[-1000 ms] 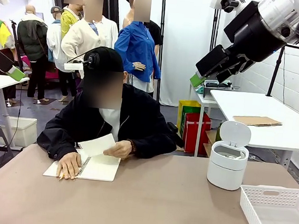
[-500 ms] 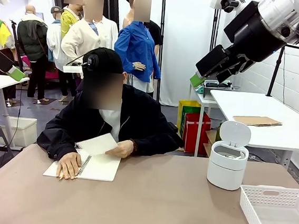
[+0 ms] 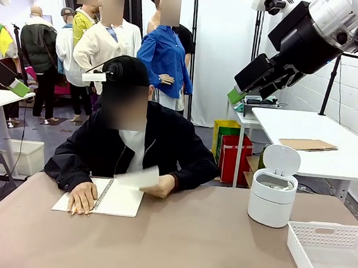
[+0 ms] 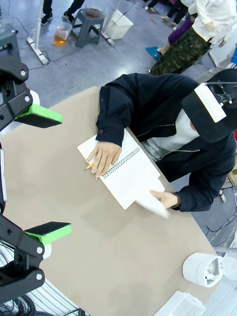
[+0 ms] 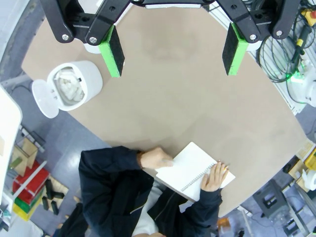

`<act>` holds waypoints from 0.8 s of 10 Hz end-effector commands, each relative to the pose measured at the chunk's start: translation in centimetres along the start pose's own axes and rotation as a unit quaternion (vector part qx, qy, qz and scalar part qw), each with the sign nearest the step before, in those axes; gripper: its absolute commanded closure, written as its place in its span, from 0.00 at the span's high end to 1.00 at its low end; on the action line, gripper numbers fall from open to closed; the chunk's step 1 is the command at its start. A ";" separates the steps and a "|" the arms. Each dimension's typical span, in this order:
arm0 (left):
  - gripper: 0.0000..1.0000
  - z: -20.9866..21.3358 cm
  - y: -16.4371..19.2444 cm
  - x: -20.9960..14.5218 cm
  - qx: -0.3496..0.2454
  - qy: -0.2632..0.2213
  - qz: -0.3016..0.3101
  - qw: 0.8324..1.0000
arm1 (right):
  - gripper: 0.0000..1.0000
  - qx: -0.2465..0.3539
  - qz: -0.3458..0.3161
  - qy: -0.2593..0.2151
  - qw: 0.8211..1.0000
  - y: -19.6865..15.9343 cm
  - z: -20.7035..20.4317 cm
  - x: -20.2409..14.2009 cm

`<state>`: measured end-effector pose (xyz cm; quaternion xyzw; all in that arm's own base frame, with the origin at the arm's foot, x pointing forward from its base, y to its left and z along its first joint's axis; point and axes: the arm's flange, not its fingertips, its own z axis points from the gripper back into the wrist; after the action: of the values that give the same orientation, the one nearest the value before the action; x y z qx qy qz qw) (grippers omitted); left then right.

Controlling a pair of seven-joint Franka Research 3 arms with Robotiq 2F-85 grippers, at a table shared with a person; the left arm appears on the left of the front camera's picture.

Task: Sort the paper based on its condition.
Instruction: If a person hands you a paper, place it in the Organizing basket , and if it's crumpled, put it in the Trash can.

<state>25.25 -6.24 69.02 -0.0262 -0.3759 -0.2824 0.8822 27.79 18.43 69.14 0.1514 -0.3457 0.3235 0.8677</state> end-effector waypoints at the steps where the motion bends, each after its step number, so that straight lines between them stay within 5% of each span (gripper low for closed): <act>1: 1.00 0.0 0.0 0.0 -0.001 0.000 0.002 1.000 | 1.00 0.001 0.000 0.000 1.000 0.0 0.0 0.0; 8: 1.00 0.0 0.0 0.0 -0.001 0.000 0.002 1.000 | 1.00 0.001 0.000 0.000 1.000 0.0 0.0 0.0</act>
<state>25.24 -6.24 69.02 -0.0262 -0.3759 -0.2824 0.8822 27.79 18.43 69.14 0.1514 -0.3457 0.3235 0.8677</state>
